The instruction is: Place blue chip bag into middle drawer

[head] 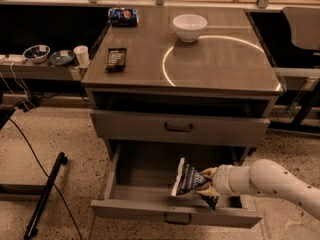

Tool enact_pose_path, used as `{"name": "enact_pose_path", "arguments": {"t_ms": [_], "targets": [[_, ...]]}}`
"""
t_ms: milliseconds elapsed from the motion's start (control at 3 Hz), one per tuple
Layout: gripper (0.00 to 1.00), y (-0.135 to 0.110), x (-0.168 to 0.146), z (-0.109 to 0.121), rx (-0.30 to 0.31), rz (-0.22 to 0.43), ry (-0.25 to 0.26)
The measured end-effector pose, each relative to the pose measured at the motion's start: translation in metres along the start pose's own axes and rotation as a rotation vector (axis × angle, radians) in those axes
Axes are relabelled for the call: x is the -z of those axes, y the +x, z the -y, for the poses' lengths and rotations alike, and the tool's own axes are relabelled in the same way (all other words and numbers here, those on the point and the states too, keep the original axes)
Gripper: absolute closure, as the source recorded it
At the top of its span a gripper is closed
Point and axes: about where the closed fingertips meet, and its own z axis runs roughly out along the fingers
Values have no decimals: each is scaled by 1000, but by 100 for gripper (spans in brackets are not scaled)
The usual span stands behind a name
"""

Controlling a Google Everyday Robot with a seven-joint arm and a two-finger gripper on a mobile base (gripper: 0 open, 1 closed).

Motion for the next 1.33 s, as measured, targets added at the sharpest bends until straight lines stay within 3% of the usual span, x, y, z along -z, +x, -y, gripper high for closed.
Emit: {"name": "enact_pose_path", "arguments": {"t_ms": [333, 667, 1000, 1333], "targets": [[58, 16, -56, -6, -42, 66, -20], [27, -6, -70, 10, -99, 244, -22], [4, -24, -57, 20, -203, 349, -83], [0, -26, -55, 18, -205, 358, -99]]}}
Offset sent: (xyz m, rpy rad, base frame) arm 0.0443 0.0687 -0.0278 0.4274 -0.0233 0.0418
